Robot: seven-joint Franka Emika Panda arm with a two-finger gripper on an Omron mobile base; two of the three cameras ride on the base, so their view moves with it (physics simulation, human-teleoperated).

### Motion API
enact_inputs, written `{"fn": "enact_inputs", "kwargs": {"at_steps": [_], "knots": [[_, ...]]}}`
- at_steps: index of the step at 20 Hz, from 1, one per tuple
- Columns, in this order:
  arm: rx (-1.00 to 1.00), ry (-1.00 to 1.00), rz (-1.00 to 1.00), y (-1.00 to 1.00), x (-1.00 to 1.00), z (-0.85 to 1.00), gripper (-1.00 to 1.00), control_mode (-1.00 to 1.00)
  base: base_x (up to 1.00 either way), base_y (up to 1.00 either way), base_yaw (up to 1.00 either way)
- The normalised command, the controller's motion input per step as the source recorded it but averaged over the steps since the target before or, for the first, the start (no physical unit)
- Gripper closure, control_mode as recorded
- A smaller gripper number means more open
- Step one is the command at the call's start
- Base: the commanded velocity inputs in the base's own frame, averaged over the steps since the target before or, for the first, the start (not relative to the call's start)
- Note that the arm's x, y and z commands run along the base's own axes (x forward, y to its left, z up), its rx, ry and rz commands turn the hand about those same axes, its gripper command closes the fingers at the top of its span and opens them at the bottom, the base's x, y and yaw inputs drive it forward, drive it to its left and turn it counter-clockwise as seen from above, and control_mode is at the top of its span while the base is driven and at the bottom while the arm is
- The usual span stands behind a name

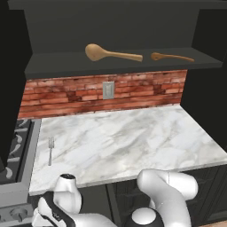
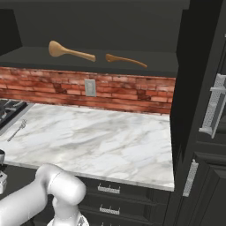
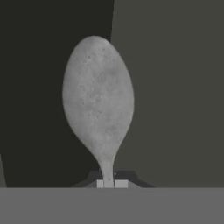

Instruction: Organize the utensils by type. Pick up the wooden spoons from the counter and place them in the open cabinet. Then pick up the metallic utensils from the counter and place them in the open drawer.

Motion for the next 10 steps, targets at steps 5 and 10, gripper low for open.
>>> {"fn": "enact_inputs", "kwargs": {"at_steps": [5, 10], "knots": [[0.0, 0.13, 0.0, 0.2, -0.29, -0.11, 1.0, -1.0, 0.0, 0.0, 0.0], [-0.01, 0.08, -0.01, 0.25, -0.36, -0.11, 1.0, -1.0, 0.0, 0.0, 0.0]]}}
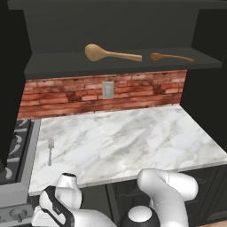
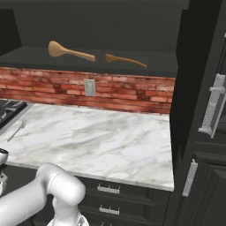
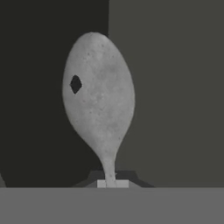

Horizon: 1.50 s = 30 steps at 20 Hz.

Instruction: Organize the utensils by type. Pick up the wooden spoons from the counter and place them in the open cabinet. Then pick up the metallic utensils from the counter and place them in the open drawer.

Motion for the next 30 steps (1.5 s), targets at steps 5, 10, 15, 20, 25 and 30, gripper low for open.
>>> {"fn": "enact_inputs", "kwargs": {"at_steps": [5, 10, 15, 20, 25, 30], "knots": [[-0.09, 0.05, -0.06, 0.29, -0.54, -0.18, 1.0, -1.0, 0.0, 0.0, 0.0], [-0.13, 0.01, -0.09, 0.27, -0.59, -0.11, 1.0, -1.0, 0.0, 0.0, 0.0], [-0.17, 0.0, -0.1, 0.21, -0.54, -0.05, 1.0, -1.0, 0.0, 0.0, 0.0], [-0.16, 0.0, -0.13, 0.12, -0.41, 0.0, 1.0, -1.0, 0.0, 0.0, 0.0], [-0.16, 0.02, -0.16, -0.01, -0.09, 0.14, 1.0, -1.0, 0.0, 0.0, 0.0], [-0.16, 0.03, -0.13, -0.08, 0.05, 0.36, 1.0, -1.0, 0.0, 0.0, 0.0]]}}
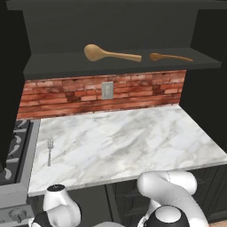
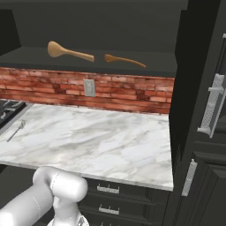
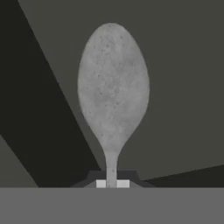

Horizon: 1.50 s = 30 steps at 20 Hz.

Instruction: Organize the utensils by type. Pick up the wooden spoons from the counter and place them in the open cabinet. Then pick up the metallic utensils from the counter and place them in the open drawer.

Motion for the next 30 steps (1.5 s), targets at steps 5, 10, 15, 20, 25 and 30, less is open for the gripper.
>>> {"fn": "enact_inputs", "kwargs": {"at_steps": [5, 10, 15, 20, 25, 30], "knots": [[-0.2, 0.02, -0.1, -0.14, 0.09, 0.3, 1.0, -1.0, 0.0, 0.0, 0.0], [-0.29, 0.0, -0.04, -0.19, 0.04, 0.03, 1.0, -1.0, 0.0, 0.0, 0.0], [-0.31, 0.0, 0.0, -0.29, 0.1, -0.06, 1.0, -1.0, 0.0, 0.0, 0.0], [-0.2, -0.01, 0.0, -0.22, 0.33, -0.01, 1.0, -1.0, 0.0, 0.0, 0.0], [-0.13, 0.0, 0.07, -0.19, 0.29, -0.01, 1.0, -1.0, 0.0, 0.0, 0.0], [-0.06, -0.05, 0.15, -0.15, 0.16, -0.18, 1.0, -1.0, 0.0, 0.0, 0.0]]}}
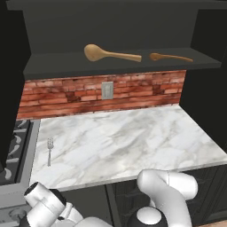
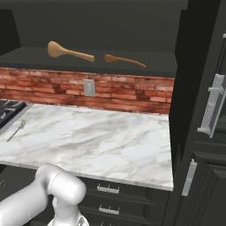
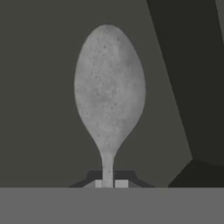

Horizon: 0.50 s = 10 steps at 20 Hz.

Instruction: Organize the utensils by type. Pick up the wooden spoons from the counter and place them in the open cabinet. Then pick up the metallic utensils from the counter and place them in the open drawer.

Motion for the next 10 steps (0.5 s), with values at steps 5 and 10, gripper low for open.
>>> {"fn": "enact_inputs", "kwargs": {"at_steps": [5, 10], "knots": [[0.0, -0.21, 0.21, -0.01, 0.16, -0.24, 1.0, -1.0, 0.0, 0.0, 0.0], [0.0, -0.25, 0.24, -0.02, 0.23, -0.12, 1.0, -1.0, 0.0, 0.0, 0.0]]}}
